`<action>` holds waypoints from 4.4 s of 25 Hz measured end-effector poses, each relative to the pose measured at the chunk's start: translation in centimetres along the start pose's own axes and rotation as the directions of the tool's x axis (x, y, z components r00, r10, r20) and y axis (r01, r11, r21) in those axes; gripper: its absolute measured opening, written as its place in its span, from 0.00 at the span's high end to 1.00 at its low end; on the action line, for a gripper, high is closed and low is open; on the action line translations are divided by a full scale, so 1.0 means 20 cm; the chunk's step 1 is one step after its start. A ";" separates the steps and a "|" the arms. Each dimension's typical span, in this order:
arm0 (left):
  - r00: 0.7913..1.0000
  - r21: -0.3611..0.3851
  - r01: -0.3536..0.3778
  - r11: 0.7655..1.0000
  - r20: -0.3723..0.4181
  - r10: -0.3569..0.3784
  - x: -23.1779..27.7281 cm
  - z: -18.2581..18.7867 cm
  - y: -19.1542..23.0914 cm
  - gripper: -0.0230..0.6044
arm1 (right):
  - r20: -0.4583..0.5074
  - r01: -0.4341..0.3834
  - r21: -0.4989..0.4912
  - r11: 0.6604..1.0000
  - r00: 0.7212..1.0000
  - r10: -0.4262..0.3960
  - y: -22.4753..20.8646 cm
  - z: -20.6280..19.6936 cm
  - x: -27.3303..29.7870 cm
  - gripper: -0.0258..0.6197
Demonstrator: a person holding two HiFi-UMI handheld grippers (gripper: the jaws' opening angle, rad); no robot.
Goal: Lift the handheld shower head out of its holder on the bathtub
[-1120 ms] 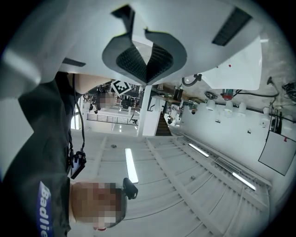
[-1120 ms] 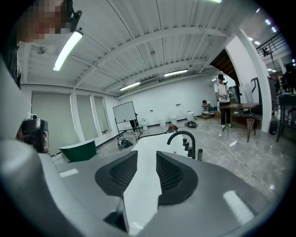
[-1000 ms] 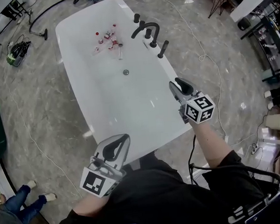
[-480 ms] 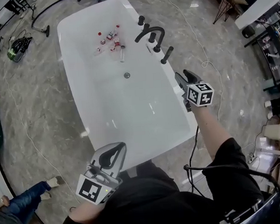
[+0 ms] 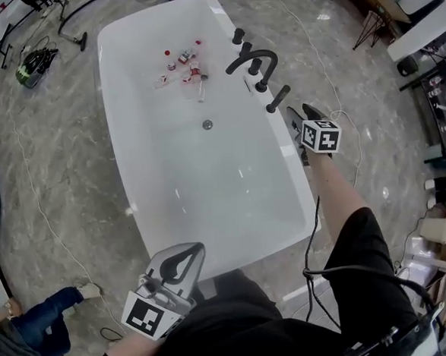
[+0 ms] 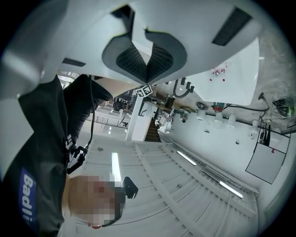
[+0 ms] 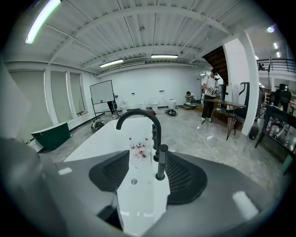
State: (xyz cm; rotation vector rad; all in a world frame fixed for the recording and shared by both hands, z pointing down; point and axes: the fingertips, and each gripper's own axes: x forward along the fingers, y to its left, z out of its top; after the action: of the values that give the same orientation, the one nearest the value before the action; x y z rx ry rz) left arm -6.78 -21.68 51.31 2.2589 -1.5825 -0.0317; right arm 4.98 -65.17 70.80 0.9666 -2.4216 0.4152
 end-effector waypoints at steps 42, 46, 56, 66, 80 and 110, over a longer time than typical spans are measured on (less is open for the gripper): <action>0.984 -0.089 -0.132 0.987 -0.129 0.120 -0.05 -0.46 0.11 0.96 | -0.044 0.110 -0.087 0.990 0.992 -0.114 -0.22 -0.02 0.66 0.76; 0.991 -0.062 -0.090 0.994 -0.105 0.083 -0.07 -0.35 0.02 0.96 | -0.018 0.099 -0.110 0.989 0.995 -0.101 -0.14 0.07 0.49 0.76; 0.999 -0.014 0.048 0.999 -0.010 -0.048 -0.23 0.02 -0.16 0.96 | 0.015 0.176 0.002 0.984 0.984 -0.176 0.02 0.22 -0.11 0.76; 0.989 0.059 0.115 0.992 0.082 -0.120 -0.55 0.25 -0.21 0.96 | 0.066 0.194 0.004 0.981 0.979 -0.194 0.38 0.32 -0.55 0.76; 0.973 0.094 0.161 0.982 0.150 -0.174 -0.90 0.36 -0.19 0.96 | 0.134 0.185 0.055 0.981 0.972 -0.191 0.84 0.18 -1.13 0.76; 0.932 0.110 0.348 0.931 0.069 -0.356 -1.05 0.29 -0.48 0.96 | 0.236 0.048 0.122 0.991 0.969 -0.076 1.82 -0.20 -2.08 0.76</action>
State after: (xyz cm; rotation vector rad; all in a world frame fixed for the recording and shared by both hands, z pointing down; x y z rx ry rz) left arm -7.12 -1.45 38.74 2.6237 -1.2191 -0.1559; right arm 6.63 -14.77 47.85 1.2018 -2.5974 0.4426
